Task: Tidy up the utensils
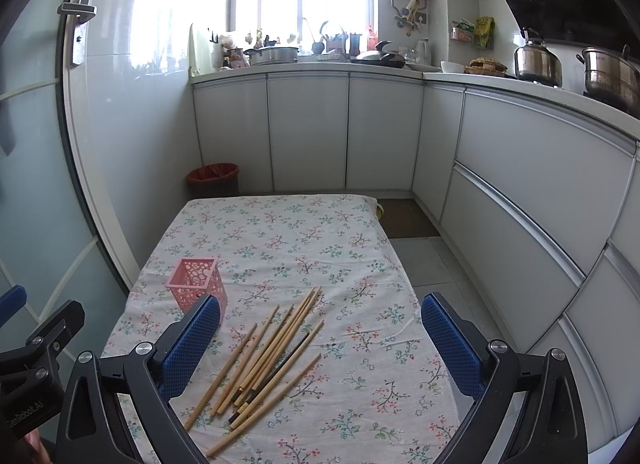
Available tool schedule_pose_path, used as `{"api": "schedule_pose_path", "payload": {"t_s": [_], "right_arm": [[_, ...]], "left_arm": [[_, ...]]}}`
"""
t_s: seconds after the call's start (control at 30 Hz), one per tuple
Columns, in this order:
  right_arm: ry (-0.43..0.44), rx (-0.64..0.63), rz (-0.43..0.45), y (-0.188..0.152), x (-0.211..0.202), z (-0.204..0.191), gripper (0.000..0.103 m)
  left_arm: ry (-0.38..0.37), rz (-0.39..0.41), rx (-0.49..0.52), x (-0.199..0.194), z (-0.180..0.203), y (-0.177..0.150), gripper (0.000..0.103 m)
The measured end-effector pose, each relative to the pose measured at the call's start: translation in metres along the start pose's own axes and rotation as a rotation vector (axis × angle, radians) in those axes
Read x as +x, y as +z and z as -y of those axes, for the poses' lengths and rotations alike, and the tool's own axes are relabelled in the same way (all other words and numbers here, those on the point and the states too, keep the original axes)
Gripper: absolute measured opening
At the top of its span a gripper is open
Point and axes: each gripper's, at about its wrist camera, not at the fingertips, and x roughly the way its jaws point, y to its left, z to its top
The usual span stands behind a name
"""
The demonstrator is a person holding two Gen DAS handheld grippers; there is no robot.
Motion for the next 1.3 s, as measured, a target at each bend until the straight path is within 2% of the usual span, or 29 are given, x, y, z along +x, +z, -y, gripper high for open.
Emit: {"api": "schedule_pose_path", "payload": {"t_s": [0.63, 0.87, 1.07, 1.17, 1.3], "right_arm": [[0.003, 0.003, -0.002, 0.000, 0.001, 0.000, 0.102], [-0.004, 0.018, -0.029, 0.008, 0.009, 0.005, 0.102], [-0.002, 0.042, -0.084, 0.026, 0.035, 0.018, 0.102], [0.007, 0.044, -0.141, 0.034, 0.059, 0.022, 0.102], [0.026, 0.066, -0.265, 0.035, 0.105, 0.026, 0.102]], "left_arm": [[-0.003, -0.003, -0.005, 0.001, 0.000, 0.003, 0.102], [-0.002, -0.018, 0.030, 0.017, 0.008, 0.012, 0.102], [-0.077, -0.083, 0.035, 0.049, 0.011, 0.023, 0.102], [-0.114, -0.199, 0.077, 0.080, 0.019, 0.025, 0.102], [-0.187, -0.336, 0.109, 0.121, 0.031, 0.018, 0.102]]}}
